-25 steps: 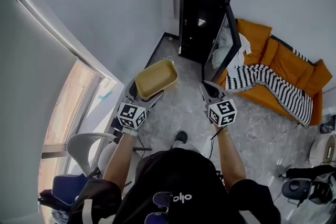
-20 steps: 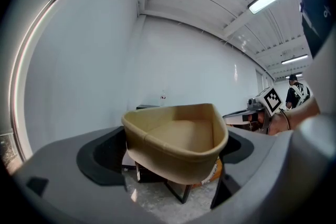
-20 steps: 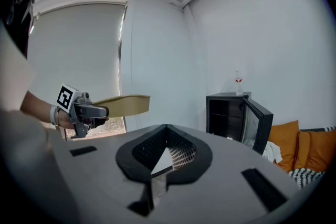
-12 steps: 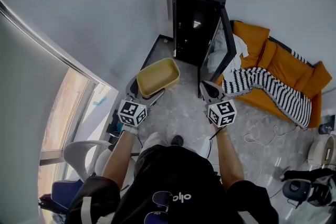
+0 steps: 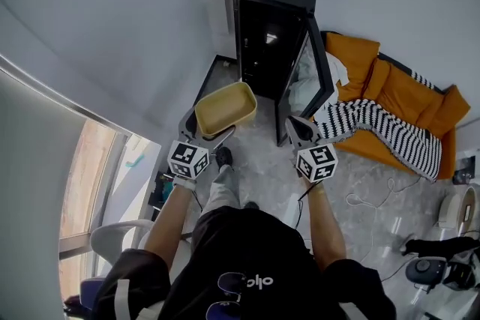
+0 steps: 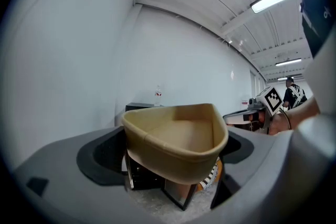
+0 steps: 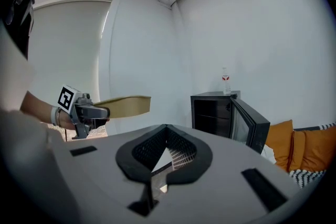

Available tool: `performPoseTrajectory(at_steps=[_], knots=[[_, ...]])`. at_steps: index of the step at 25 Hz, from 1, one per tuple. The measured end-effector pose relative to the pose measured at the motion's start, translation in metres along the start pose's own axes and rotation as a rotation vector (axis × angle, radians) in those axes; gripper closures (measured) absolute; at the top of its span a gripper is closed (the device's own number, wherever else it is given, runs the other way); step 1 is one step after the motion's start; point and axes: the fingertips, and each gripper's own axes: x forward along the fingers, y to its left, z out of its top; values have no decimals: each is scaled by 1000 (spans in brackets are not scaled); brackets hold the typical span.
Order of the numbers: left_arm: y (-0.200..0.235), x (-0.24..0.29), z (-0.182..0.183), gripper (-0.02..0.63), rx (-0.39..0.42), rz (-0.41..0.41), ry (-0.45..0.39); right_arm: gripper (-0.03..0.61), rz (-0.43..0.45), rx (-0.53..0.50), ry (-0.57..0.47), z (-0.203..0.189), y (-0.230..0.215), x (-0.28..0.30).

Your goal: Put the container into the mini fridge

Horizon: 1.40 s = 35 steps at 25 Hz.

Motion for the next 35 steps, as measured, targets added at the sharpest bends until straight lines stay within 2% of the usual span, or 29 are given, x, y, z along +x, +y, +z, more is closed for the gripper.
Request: performPoseTrajectory(at_steps=[11, 20, 26, 35], knots=[[81, 122, 24, 83, 10, -125, 14, 572, -118, 26, -2, 35, -73, 92], [148, 196, 39, 83, 19, -210, 29, 572, -202, 45, 2, 63, -113, 166], [181, 225, 33, 83, 22, -254, 41, 572, -253, 63, 8, 63, -128, 200], [196, 264, 13, 83, 20, -307, 57, 572, -289, 73, 31, 49, -145, 225]])
